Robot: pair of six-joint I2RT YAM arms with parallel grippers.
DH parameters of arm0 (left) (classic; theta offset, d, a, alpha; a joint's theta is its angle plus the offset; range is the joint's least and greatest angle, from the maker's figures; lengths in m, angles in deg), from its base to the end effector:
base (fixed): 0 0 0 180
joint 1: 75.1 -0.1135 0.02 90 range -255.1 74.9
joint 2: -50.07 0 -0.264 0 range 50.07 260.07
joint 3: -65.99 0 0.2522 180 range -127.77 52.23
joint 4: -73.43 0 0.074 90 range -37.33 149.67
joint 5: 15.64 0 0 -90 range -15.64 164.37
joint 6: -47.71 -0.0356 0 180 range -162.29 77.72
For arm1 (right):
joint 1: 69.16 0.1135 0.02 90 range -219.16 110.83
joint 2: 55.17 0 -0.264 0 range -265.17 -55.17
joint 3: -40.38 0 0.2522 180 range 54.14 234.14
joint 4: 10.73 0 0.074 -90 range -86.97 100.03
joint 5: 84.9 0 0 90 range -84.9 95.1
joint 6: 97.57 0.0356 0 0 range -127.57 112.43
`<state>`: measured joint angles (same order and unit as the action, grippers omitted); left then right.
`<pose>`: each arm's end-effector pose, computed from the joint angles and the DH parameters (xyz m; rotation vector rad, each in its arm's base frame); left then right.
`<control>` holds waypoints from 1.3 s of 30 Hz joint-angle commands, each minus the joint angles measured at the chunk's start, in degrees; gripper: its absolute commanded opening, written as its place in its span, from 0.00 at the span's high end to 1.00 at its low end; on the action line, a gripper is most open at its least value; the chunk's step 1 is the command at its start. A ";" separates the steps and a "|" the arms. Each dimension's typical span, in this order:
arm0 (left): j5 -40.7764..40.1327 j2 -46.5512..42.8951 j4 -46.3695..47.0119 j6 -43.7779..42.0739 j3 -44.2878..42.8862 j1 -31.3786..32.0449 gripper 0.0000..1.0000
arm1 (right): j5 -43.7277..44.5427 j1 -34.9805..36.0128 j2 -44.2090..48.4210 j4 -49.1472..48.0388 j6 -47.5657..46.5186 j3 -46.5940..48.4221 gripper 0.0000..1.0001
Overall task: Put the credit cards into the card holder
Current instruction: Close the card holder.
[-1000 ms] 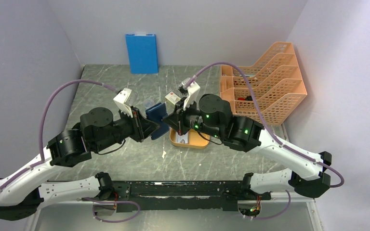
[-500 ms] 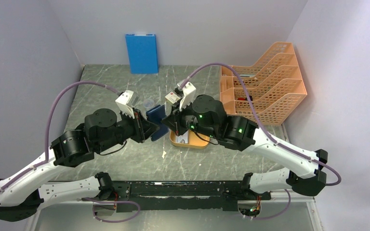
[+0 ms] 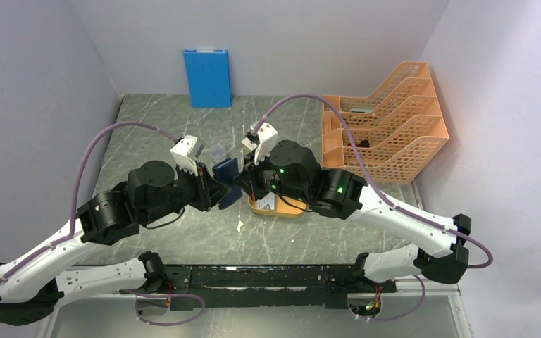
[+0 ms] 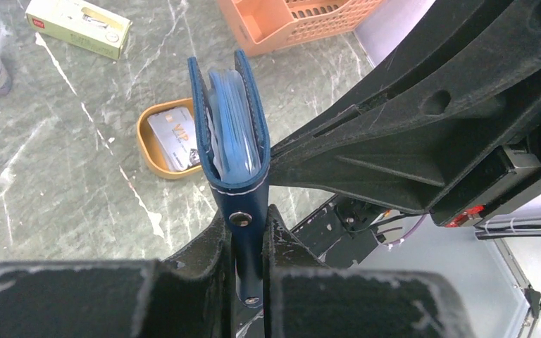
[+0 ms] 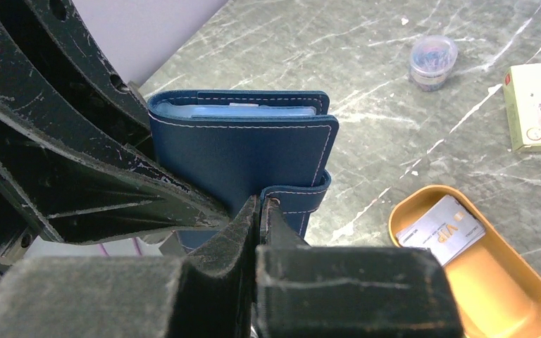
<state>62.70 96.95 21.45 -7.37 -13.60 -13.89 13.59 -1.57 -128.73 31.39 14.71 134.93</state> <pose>0.0807 -0.1320 0.4066 0.3151 1.9896 -0.9237 0.1126 0.2593 0.4177 -0.6902 1.9233 0.8810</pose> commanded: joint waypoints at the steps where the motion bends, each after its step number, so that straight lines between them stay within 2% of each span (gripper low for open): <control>1: 19.75 0.23 23.93 4.92 -1.19 2.71 0.95 | -4.61 2.04 -6.08 -8.01 2.75 -0.46 1.00; 19: 14.03 -1.23 18.75 2.73 -0.49 2.69 0.95 | -7.06 2.51 -5.40 -8.21 4.43 -1.44 0.99; 25: 11.75 -1.72 17.07 2.26 0.35 2.70 0.95 | -10.55 2.53 -2.08 -10.62 6.31 -3.15 0.63; 27: 10.91 -2.11 16.83 2.24 0.79 2.79 0.95 | -11.61 2.51 -0.56 -12.12 7.24 -4.30 0.54; 32: 8.56 -3.00 15.74 2.16 1.86 2.76 0.95 | -16.21 2.53 2.41 -14.99 9.27 -5.99 0.43; 39: 5.34 -5.79 12.88 2.72 3.33 2.75 0.95 | -19.45 2.47 10.53 -12.95 8.80 -5.05 0.33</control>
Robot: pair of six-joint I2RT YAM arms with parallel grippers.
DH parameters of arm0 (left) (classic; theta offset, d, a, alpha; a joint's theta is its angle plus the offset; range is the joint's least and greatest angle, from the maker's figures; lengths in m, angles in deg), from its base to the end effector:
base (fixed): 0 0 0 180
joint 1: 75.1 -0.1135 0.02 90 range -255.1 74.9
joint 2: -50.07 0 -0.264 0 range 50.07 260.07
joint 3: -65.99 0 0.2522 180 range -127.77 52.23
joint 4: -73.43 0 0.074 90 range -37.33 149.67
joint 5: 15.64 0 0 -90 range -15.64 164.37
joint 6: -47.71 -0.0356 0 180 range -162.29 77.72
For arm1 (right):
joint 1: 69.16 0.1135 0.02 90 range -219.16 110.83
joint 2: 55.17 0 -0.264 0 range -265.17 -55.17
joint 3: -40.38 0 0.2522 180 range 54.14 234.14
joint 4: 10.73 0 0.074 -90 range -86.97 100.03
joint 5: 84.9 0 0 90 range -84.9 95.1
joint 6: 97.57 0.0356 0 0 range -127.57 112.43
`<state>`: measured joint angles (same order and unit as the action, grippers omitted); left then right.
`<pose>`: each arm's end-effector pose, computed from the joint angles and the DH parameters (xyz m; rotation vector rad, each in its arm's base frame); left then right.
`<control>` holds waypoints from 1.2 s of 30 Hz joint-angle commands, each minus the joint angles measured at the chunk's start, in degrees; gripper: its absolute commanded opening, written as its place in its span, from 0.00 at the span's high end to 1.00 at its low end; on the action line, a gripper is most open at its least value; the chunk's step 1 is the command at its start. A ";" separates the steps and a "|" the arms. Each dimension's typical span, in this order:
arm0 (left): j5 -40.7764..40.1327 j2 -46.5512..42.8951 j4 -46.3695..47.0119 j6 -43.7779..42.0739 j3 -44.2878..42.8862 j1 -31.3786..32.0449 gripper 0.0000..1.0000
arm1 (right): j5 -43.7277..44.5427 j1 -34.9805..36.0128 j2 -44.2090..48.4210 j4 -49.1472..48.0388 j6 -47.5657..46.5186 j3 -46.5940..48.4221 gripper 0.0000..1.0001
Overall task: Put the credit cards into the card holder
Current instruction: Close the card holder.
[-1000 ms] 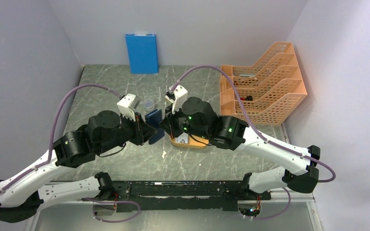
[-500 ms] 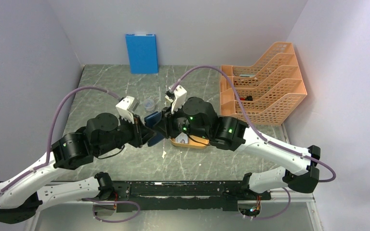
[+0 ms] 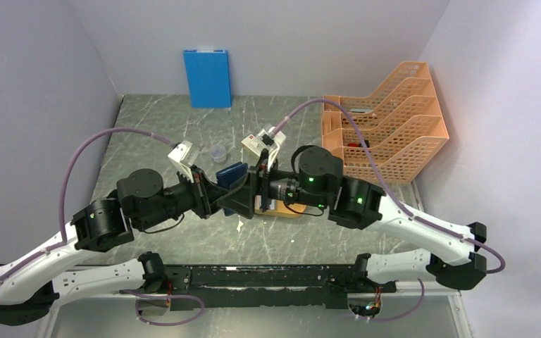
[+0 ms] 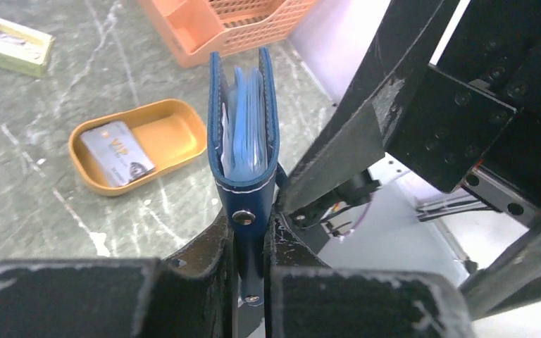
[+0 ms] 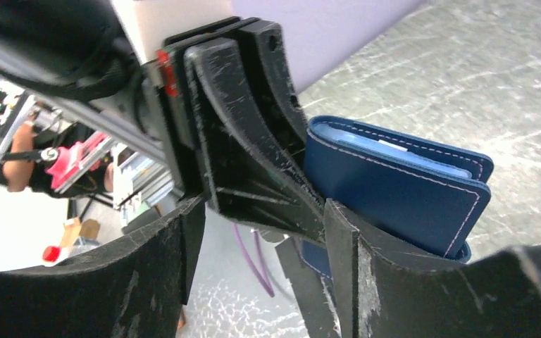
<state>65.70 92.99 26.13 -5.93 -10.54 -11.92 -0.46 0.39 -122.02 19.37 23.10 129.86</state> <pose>0.0692 -0.1250 0.4070 0.3385 1.9185 -1.0713 0.0867 0.2425 0.4391 -0.7102 1.7686 1.3413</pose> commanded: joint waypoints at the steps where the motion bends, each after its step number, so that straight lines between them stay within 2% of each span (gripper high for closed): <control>1: 1.85 -2.34 7.70 1.38 0.51 0.75 0.95 | -5.24 0.56 5.28 -0.10 -0.08 0.22 0.32; 7: 1.23 -6.49 6.23 1.92 1.84 0.81 0.95 | -2.04 0.57 15.21 3.05 -4.77 -2.37 0.30; 12: 3.44 -11.89 11.35 1.07 4.22 0.76 0.95 | 1.68 0.56 20.47 1.61 -5.94 -8.96 0.30; 15: 7.64 -13.72 17.06 0.24 5.24 0.82 0.95 | -1.33 0.57 20.66 -3.83 -4.82 -12.59 0.30; 19: 15.93 -12.55 22.98 -0.06 4.64 0.72 0.95 | -8.03 0.54 22.23 -21.84 2.24 -18.67 0.28; 21: 20.23 -11.47 25.32 -0.02 3.62 0.73 0.95 | -8.79 0.52 21.96 -25.73 4.05 -18.50 0.27; 28: 26.31 -9.12 29.15 0.03 1.69 0.73 0.95 | -12.35 0.52 19.06 -25.55 6.02 -15.26 0.28; 36: 26.70 -8.82 30.10 -0.24 1.97 0.78 0.95 | -12.45 0.56 16.76 -24.92 8.11 -14.80 0.34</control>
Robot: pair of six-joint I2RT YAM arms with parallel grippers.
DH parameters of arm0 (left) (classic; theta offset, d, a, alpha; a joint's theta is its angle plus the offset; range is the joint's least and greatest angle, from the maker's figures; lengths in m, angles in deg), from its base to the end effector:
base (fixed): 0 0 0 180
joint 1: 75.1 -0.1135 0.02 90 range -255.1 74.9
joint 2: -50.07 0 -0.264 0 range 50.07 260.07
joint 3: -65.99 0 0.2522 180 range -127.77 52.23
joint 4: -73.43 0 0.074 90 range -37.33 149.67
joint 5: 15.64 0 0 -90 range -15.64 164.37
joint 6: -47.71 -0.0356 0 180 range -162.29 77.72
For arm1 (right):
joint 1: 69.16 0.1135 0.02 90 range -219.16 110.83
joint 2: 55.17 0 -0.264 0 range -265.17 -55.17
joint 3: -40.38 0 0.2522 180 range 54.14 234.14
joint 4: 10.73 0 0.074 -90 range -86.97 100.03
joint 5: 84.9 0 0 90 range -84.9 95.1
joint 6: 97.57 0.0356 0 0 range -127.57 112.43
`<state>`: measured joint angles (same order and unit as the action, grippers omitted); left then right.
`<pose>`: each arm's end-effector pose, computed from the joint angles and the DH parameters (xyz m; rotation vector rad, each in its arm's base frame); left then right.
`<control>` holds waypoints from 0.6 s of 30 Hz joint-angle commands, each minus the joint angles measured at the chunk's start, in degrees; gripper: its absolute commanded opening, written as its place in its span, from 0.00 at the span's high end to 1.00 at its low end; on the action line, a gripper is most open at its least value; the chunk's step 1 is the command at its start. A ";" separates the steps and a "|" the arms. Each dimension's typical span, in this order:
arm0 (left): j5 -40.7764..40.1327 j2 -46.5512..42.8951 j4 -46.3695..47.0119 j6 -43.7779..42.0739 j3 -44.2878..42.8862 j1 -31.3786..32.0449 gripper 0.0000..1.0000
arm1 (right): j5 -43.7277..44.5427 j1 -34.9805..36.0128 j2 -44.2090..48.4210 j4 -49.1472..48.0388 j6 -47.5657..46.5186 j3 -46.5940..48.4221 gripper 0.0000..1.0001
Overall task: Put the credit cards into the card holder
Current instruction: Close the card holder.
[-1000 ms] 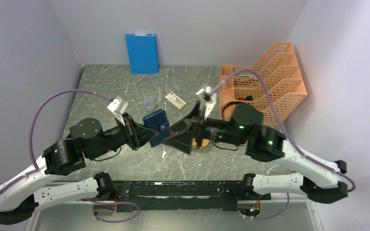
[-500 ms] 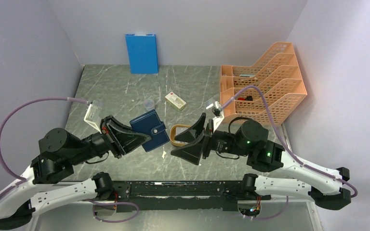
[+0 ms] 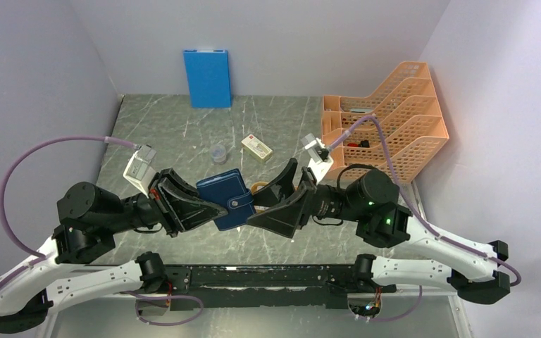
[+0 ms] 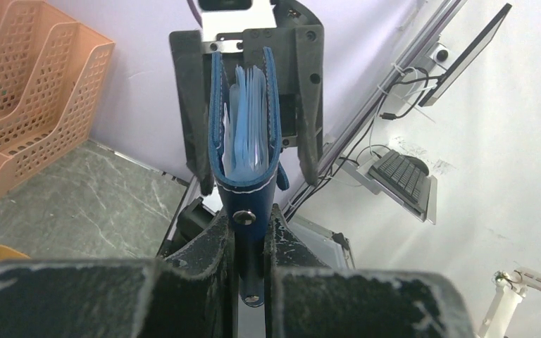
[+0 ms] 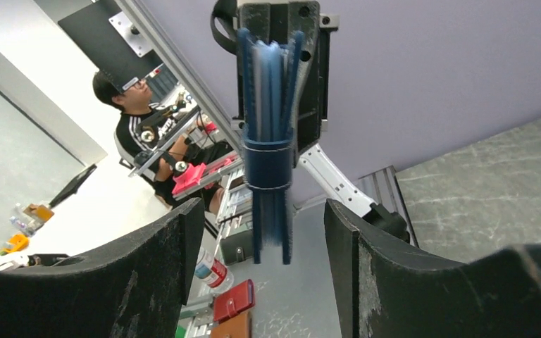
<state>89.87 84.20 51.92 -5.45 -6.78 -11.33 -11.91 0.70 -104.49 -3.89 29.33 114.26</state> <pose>0.0365 -0.0957 0.4510 0.6005 1.3541 -1.6451 0.0523 0.1728 0.4514 -0.7062 1.3253 1.7481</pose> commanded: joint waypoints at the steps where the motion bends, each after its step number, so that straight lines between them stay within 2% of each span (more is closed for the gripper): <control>1: 2.78 0.17 4.24 -0.79 -1.89 0.18 0.95 | -0.55 0.23 -0.84 -2.26 2.35 0.59 0.34; 10: 3.30 1.10 3.92 -1.31 -1.97 0.18 0.95 | 4.05 0.24 -2.98 -5.80 5.32 0.63 0.31; 18: 1.94 1.04 2.17 -1.85 -2.19 0.19 0.95 | 6.88 0.27 -5.57 -0.60 4.52 3.56 0.34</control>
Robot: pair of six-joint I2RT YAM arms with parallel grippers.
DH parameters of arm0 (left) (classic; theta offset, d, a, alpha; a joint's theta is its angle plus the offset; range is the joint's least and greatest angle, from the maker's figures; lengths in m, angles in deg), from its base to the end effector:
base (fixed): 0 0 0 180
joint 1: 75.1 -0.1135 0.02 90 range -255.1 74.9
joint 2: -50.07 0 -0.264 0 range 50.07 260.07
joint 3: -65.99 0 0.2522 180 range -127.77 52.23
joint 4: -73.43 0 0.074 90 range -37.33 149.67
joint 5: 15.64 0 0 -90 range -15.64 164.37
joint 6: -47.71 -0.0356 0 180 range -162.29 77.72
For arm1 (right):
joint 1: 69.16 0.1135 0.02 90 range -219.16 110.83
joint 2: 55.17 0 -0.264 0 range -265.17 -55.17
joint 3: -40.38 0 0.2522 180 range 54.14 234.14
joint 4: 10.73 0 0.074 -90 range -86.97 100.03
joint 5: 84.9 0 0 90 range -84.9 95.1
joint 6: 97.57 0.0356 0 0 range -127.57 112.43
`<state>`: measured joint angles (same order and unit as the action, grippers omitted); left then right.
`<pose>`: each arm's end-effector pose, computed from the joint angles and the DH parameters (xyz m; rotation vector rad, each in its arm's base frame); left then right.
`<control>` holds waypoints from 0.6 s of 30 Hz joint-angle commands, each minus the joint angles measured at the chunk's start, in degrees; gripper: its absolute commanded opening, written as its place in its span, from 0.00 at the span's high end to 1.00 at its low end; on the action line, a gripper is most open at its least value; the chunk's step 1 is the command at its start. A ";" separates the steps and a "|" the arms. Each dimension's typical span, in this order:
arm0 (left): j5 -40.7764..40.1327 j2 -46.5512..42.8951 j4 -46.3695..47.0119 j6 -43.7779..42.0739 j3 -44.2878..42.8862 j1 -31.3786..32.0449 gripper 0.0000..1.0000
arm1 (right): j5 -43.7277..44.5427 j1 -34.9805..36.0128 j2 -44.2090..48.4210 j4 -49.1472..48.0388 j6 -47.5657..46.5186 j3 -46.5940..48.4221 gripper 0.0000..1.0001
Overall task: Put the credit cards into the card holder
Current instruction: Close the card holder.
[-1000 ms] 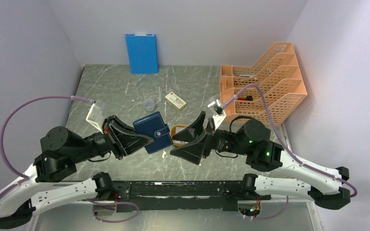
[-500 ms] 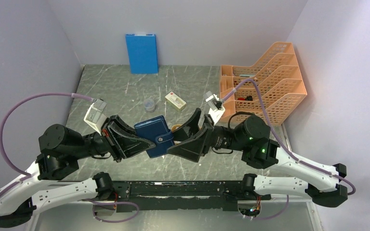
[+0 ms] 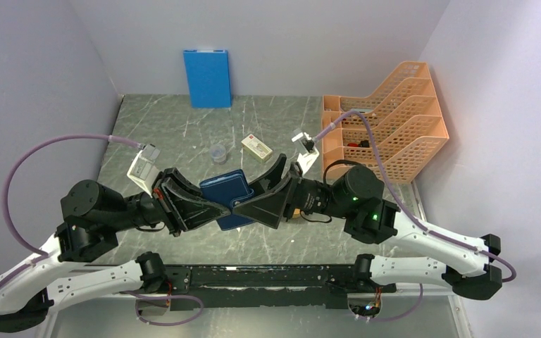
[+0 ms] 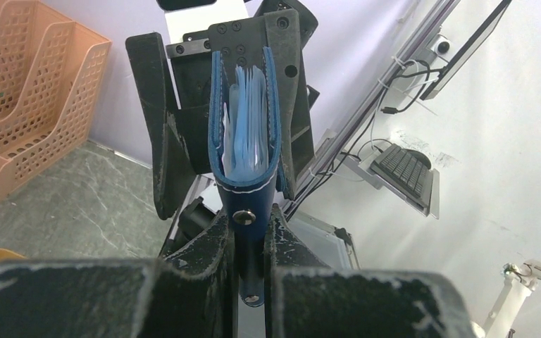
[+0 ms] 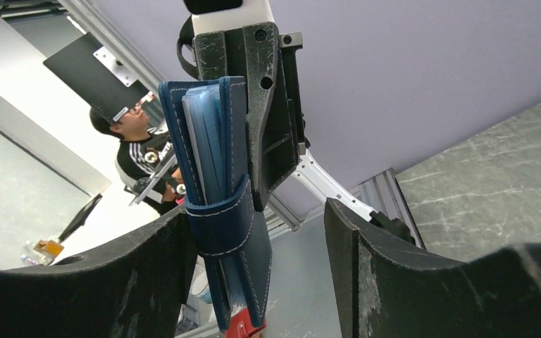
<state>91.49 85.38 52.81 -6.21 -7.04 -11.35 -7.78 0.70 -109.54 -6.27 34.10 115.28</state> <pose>0.0381 -0.1009 0.4522 0.6366 1.3430 -1.6497 0.0638 0.1969 0.4466 -0.5905 1.4169 1.7640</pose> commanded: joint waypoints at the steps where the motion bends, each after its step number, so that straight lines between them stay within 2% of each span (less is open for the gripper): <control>1: -0.11 -0.03 0.90 -1.16 -2.03 0.20 0.95 | 3.29 0.26 -0.70 2.26 -0.37 2.57 0.35; 5: 0.61 0.71 0.44 -1.44 -2.42 0.19 0.95 | 5.13 0.21 -0.65 2.42 -0.43 1.96 0.38; 15: 0.98 0.82 0.83 -1.72 -2.61 0.22 0.95 | 11.20 0.26 -2.99 11.68 -2.24 4.79 0.54; 18: 1.20 0.73 0.96 -1.69 -2.82 0.17 0.95 | 12.25 0.27 -3.60 13.41 -2.79 5.27 0.61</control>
<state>88.52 86.08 51.09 -7.98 -7.41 -11.74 -2.69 1.51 -111.07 0.70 33.33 119.85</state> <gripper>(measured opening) 0.130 0.427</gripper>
